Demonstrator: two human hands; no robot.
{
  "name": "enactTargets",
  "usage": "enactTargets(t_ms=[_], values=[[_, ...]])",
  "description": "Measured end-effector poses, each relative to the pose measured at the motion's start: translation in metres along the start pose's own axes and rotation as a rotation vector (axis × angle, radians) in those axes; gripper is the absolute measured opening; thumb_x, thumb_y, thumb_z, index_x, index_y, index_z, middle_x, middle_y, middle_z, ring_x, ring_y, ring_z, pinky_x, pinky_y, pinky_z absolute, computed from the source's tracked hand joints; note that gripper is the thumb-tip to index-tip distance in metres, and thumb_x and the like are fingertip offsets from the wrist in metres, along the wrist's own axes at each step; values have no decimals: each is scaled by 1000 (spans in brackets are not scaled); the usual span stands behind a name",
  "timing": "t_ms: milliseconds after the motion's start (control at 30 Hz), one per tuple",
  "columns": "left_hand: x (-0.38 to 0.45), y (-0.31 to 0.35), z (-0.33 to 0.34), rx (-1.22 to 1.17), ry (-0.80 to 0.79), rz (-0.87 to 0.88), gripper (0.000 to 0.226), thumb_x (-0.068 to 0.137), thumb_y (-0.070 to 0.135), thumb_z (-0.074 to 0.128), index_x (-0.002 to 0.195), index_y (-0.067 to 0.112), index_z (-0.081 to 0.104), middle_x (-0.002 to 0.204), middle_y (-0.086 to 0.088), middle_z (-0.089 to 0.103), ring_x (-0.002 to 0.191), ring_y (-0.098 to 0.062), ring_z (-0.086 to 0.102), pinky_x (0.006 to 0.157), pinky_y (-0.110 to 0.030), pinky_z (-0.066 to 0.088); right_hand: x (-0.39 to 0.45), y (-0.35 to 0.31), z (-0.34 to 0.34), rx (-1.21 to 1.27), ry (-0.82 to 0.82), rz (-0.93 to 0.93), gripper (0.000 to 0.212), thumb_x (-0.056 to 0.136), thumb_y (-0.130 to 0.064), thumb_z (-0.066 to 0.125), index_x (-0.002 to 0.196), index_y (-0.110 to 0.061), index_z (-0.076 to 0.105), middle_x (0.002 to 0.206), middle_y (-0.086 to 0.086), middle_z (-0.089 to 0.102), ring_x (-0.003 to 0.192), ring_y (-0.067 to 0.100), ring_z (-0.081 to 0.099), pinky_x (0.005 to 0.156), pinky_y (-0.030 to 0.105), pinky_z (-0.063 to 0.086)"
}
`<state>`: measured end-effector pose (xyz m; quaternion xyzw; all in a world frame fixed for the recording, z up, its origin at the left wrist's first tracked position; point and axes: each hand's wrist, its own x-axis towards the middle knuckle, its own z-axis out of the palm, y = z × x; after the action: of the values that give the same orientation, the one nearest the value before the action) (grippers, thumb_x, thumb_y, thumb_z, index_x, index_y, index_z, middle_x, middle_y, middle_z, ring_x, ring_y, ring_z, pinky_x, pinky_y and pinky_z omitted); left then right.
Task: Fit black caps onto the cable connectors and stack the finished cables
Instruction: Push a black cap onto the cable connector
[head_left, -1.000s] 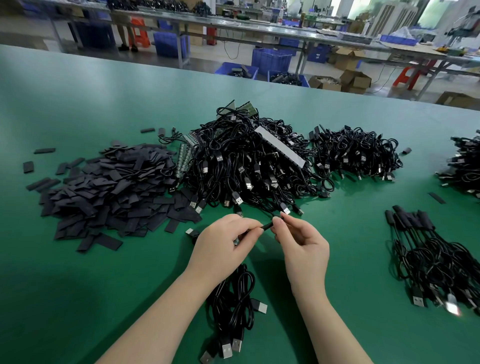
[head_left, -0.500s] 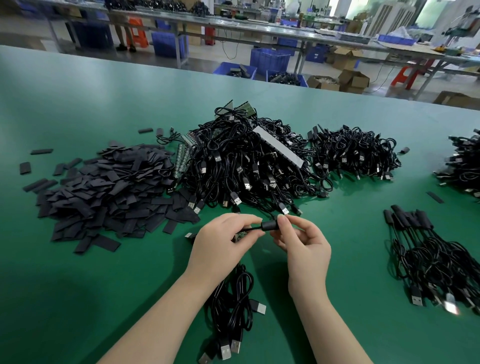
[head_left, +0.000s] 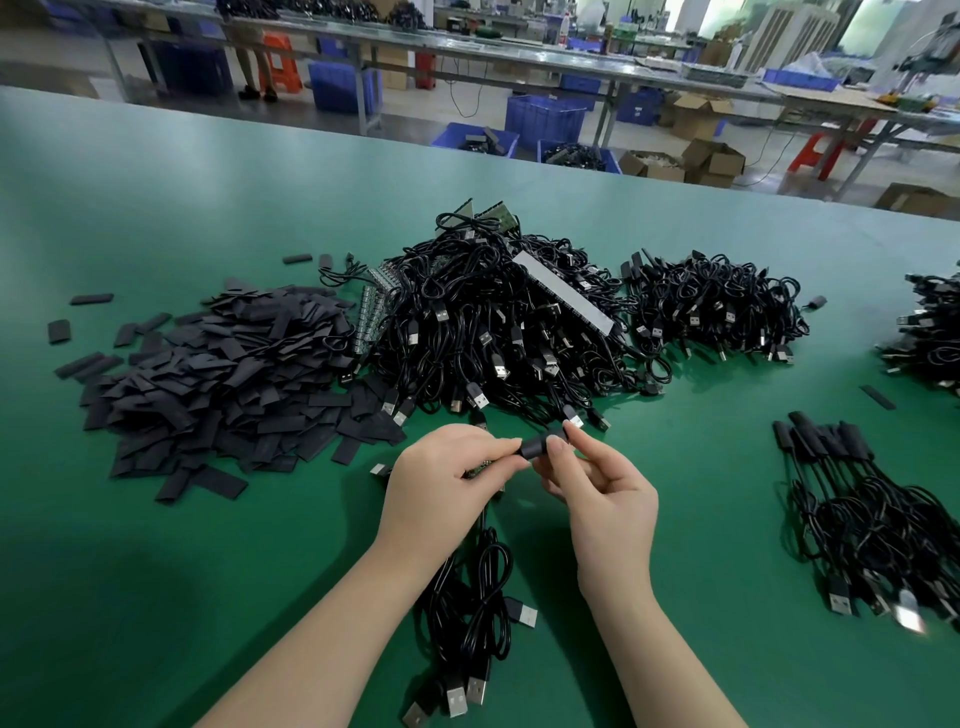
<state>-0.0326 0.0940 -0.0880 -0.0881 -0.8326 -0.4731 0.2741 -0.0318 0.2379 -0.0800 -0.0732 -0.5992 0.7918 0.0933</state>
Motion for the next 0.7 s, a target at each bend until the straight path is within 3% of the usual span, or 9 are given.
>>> enactTargets(t_ms=[700], values=[[4,4,-1,-53,82,-12,19,79,16,79,98,20,79,84,14,69,85,-4,64,74,-17,51,-1,2,2,67,-97,37,31,89,-5,70,114,-23,69,87,9,77,94,21,74,81,26,59]])
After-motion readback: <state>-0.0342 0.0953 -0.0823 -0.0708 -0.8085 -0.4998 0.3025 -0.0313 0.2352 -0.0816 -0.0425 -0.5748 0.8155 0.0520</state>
